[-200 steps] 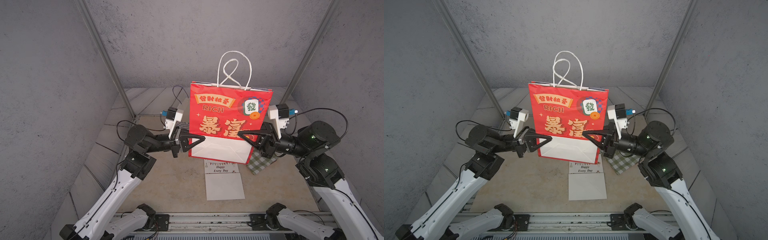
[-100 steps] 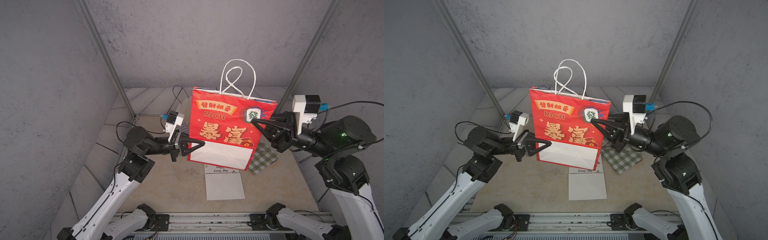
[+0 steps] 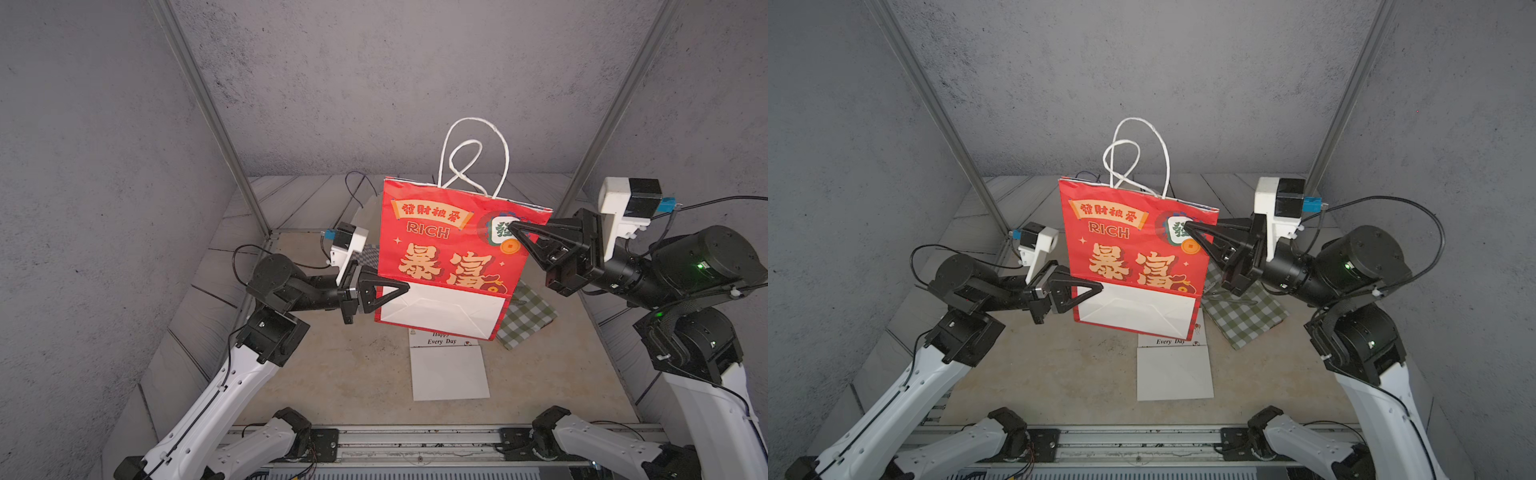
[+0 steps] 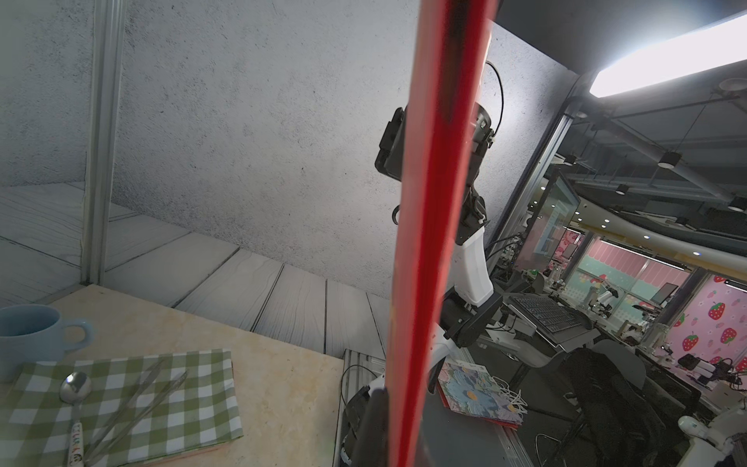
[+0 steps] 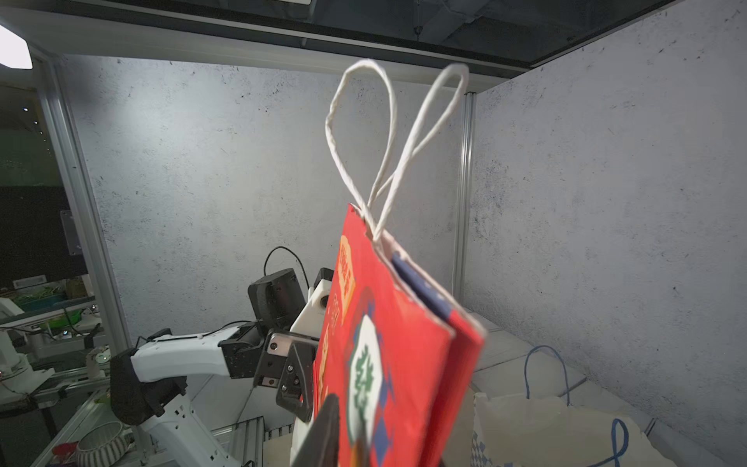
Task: Put away the paper bag
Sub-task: Press the paper bag.
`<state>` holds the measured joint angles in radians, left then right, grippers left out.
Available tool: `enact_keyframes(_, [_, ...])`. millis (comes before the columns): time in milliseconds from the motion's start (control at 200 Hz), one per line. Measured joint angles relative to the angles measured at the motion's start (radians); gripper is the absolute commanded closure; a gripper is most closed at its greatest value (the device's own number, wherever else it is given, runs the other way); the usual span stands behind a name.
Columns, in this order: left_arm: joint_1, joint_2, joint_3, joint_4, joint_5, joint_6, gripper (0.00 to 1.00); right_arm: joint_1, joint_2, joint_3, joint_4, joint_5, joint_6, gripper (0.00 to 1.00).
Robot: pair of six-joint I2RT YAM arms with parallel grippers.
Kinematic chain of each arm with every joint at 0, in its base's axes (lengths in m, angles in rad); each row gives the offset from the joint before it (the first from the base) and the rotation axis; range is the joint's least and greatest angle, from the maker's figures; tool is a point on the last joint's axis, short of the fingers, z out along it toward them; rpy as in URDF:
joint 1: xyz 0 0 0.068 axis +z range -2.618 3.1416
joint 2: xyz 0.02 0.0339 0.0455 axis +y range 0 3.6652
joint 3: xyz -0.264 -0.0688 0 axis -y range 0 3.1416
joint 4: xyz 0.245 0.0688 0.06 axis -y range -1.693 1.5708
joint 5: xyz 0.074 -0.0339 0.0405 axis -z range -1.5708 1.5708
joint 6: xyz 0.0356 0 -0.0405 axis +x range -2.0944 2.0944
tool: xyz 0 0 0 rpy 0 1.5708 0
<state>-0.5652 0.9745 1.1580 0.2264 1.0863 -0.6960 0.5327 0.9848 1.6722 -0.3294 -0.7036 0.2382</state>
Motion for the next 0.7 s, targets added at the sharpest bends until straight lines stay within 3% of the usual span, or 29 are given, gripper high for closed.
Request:
enact_keyframes(85, [0.0, 0.0, 0.0, 0.003, -0.002, 0.0, 1.0, 0.001, 0.007, 0.02, -0.013, -0.001, -0.007, 1.0])
enact_keyframes(135, [0.0, -0.001, 0.0, 0.006, -0.002, 0.0, 1.0, 0.001, 0.013, 0.027, -0.014, 0.0, -0.007, 0.76])
enact_keyframes(180, [0.0, -0.003, -0.002, 0.007, 0.0, 0.0, 1.0, 0.001, 0.016, 0.031, -0.011, 0.005, -0.004, 0.72])
enact_keyframes(260, [0.0, -0.005, -0.005, 0.005, 0.0, 0.0, 1.0, 0.0, 0.024, 0.04, 0.006, 0.021, -0.006, 0.74])
enact_keyframes(375, [0.0, -0.005, -0.012, 0.002, 0.0, 0.0, 1.0, 0.0, 0.029, 0.051, 0.032, 0.035, -0.003, 1.0])
enact_keyframes(480, [0.0, -0.006, -0.013, 0.003, -0.005, 0.0, 1.0, 0.001, 0.035, 0.062, 0.044, 0.034, -0.006, 0.99])
enact_keyframes(525, [0.0, -0.008, -0.013, 0.006, -0.008, 0.0, 1.0, 0.001, 0.04, 0.069, 0.044, 0.034, -0.006, 0.79])
enact_keyframes(560, [0.0, -0.008, -0.013, 0.008, -0.008, 0.0, 1.0, 0.001, 0.047, 0.075, 0.047, 0.035, -0.005, 0.73])
enact_keyframes(621, [0.0, -0.009, -0.014, 0.008, -0.008, 0.0, 1.0, 0.001, 0.056, 0.086, 0.061, 0.041, -0.004, 0.73])
enact_keyframes(701, [0.0, -0.009, -0.016, 0.007, -0.008, 0.0, 1.0, 0.001, 0.059, 0.09, 0.076, 0.047, -0.003, 0.85])
